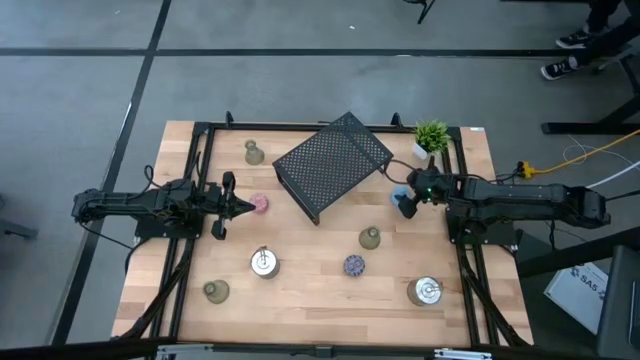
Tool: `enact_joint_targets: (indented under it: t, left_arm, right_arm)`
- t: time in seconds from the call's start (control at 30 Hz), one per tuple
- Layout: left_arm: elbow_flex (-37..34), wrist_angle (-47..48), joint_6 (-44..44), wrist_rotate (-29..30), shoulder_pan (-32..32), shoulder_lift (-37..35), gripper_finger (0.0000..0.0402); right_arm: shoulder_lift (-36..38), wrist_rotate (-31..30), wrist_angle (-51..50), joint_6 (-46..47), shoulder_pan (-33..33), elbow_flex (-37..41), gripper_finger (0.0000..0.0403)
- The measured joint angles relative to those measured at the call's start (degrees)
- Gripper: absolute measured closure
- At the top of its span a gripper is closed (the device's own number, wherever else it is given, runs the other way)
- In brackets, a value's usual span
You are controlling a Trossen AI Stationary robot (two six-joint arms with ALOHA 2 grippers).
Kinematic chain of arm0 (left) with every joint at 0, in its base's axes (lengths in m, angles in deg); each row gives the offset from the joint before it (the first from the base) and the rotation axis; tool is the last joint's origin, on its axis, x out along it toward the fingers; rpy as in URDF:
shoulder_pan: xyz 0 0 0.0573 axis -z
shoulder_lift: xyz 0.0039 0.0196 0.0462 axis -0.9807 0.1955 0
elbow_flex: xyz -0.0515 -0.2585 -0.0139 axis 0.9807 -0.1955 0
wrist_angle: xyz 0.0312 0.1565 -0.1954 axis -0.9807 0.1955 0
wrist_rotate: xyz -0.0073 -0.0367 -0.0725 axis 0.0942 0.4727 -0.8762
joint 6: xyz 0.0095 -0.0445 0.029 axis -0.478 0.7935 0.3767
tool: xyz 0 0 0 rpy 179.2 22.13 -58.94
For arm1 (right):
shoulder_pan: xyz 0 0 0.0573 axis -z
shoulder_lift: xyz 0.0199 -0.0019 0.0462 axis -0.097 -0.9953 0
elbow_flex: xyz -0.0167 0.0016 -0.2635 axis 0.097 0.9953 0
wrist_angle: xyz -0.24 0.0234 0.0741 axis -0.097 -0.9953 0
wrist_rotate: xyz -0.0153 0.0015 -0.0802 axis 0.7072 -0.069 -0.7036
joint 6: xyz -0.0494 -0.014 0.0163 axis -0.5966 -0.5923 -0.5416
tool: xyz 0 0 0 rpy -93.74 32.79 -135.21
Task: Pick & Place candle stick holders
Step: Put the light blue small scented candle on the shelf
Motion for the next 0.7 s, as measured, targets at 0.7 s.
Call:
enact_joint_targets:
  t: [0.7]
  left_arm:
    - [0.00, 0.01, -0.01, 0.00, -0.01, 0.00, 0.0393]
  right_arm:
    - [-0.04, 0.02, -0.27, -0.39, -0.53, 0.36, 0.0045]
